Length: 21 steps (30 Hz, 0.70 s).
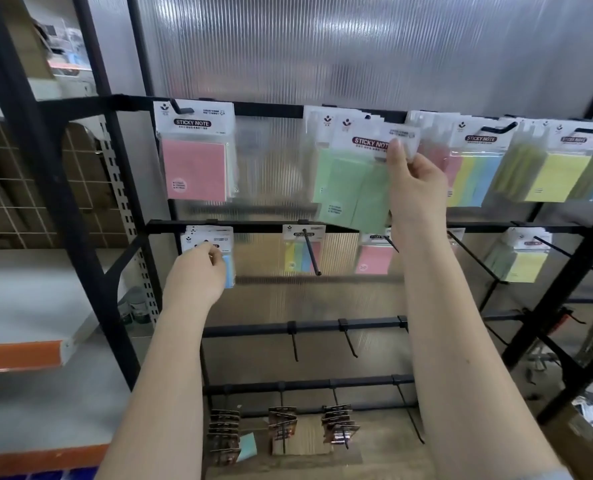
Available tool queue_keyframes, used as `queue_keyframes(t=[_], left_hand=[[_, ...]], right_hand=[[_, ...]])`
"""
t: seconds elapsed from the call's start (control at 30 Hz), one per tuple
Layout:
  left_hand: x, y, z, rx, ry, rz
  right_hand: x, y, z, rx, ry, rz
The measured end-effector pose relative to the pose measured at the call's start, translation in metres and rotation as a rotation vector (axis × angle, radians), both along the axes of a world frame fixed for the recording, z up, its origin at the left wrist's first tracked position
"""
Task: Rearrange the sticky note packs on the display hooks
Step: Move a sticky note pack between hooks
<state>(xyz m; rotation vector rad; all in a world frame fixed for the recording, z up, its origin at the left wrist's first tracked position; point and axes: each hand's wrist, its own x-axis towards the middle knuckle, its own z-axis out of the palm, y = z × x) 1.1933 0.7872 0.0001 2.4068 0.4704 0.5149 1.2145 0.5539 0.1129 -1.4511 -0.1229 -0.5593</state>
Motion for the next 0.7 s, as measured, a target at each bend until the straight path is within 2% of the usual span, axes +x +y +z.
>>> queue_keyframes(t=[0.27, 0.7], left_hand=[[0.021, 0.013, 0.002, 0.038, -0.039, 0.05], [0.033, 0.018, 0.001, 0.061, -0.054, 0.016]], right_hand=[[0.026, 0.008, 0.012, -0.015, -0.019, -0.024], [0.047, 0.016, 0.004, -0.05, -0.026, -0.095]])
